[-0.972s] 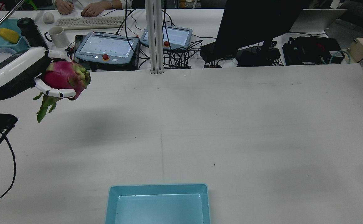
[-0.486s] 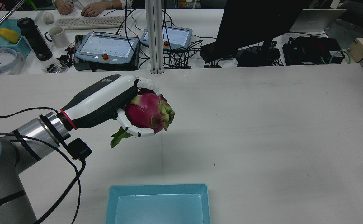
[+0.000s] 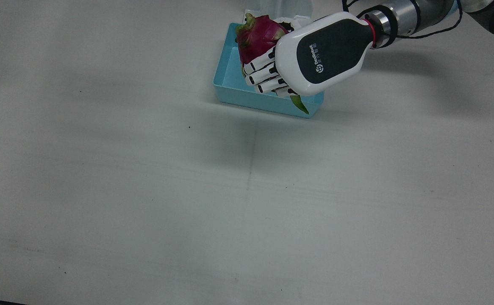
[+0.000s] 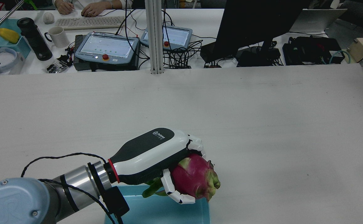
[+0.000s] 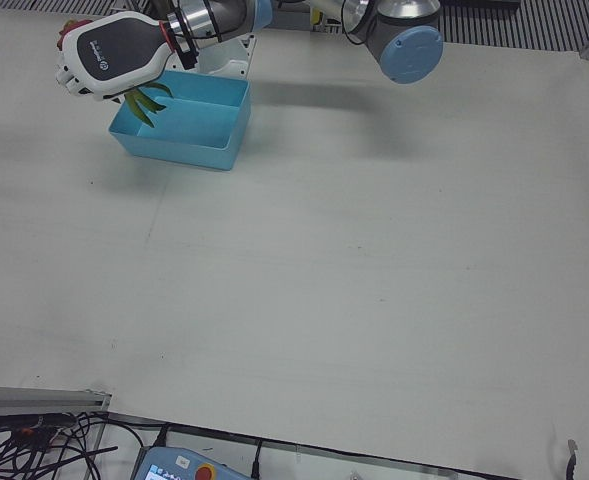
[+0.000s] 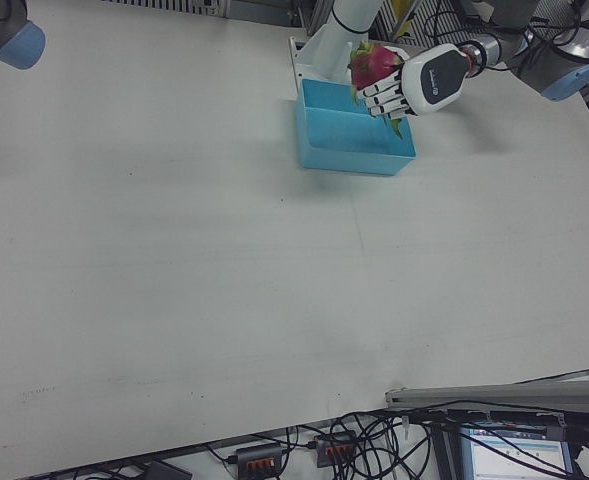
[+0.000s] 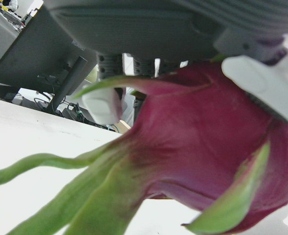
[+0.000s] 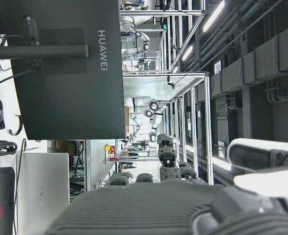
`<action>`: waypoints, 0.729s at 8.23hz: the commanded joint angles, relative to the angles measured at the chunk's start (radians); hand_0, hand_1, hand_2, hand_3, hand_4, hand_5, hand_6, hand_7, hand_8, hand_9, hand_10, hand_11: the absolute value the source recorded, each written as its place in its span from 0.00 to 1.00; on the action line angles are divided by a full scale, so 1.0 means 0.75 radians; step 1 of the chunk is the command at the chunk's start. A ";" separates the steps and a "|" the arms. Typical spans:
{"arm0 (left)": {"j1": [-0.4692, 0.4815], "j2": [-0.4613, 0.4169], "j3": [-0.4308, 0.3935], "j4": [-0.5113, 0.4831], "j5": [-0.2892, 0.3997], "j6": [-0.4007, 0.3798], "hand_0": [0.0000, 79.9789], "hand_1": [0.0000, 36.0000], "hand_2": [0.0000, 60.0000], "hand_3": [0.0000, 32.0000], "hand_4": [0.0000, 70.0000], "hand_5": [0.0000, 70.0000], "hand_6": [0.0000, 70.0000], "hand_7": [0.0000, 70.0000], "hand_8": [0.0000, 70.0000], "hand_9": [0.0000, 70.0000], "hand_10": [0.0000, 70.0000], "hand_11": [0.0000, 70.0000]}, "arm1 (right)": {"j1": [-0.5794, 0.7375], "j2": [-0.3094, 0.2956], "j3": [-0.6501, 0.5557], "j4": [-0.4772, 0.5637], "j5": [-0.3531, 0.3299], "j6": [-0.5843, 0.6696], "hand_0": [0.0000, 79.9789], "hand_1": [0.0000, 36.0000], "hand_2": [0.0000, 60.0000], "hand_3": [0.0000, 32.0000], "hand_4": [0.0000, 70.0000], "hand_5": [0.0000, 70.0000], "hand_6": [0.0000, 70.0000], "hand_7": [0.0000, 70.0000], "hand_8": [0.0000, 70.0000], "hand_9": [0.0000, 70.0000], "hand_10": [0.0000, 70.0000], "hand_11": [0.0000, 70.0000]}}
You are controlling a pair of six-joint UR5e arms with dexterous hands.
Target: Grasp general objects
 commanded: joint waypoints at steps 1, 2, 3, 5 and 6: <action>0.127 -0.018 0.004 0.026 -0.016 0.069 0.59 0.91 1.00 0.00 0.49 1.00 0.54 0.75 0.53 0.72 0.74 1.00 | -0.001 0.000 0.000 0.000 -0.001 0.000 0.00 0.00 0.00 0.00 0.00 0.00 0.00 0.00 0.00 0.00 0.00 0.00; 0.176 -0.018 0.015 0.036 -0.020 0.071 0.60 0.88 1.00 0.00 0.46 1.00 0.44 0.68 0.42 0.59 0.61 0.88 | -0.001 0.000 0.000 0.000 -0.001 0.000 0.00 0.00 0.00 0.00 0.00 0.00 0.00 0.00 0.00 0.00 0.00 0.00; 0.180 -0.018 0.021 0.038 -0.020 0.069 0.65 0.72 0.91 0.00 0.36 0.71 0.26 0.48 0.20 0.30 0.38 0.58 | 0.001 0.000 0.000 0.000 -0.001 -0.002 0.00 0.00 0.00 0.00 0.00 0.00 0.00 0.00 0.00 0.00 0.00 0.00; 0.180 -0.018 0.021 0.055 -0.020 0.071 0.67 0.65 0.58 0.00 0.29 0.67 0.19 0.40 0.10 0.16 0.28 0.44 | 0.001 0.000 0.000 0.000 -0.001 0.000 0.00 0.00 0.00 0.00 0.00 0.00 0.00 0.00 0.00 0.00 0.00 0.00; 0.180 -0.020 0.021 0.061 -0.020 0.071 0.67 0.63 0.54 0.00 0.30 0.68 0.18 0.40 0.09 0.15 0.27 0.42 | -0.001 0.000 0.000 0.000 -0.001 -0.002 0.00 0.00 0.00 0.00 0.00 0.00 0.00 0.00 0.00 0.00 0.00 0.00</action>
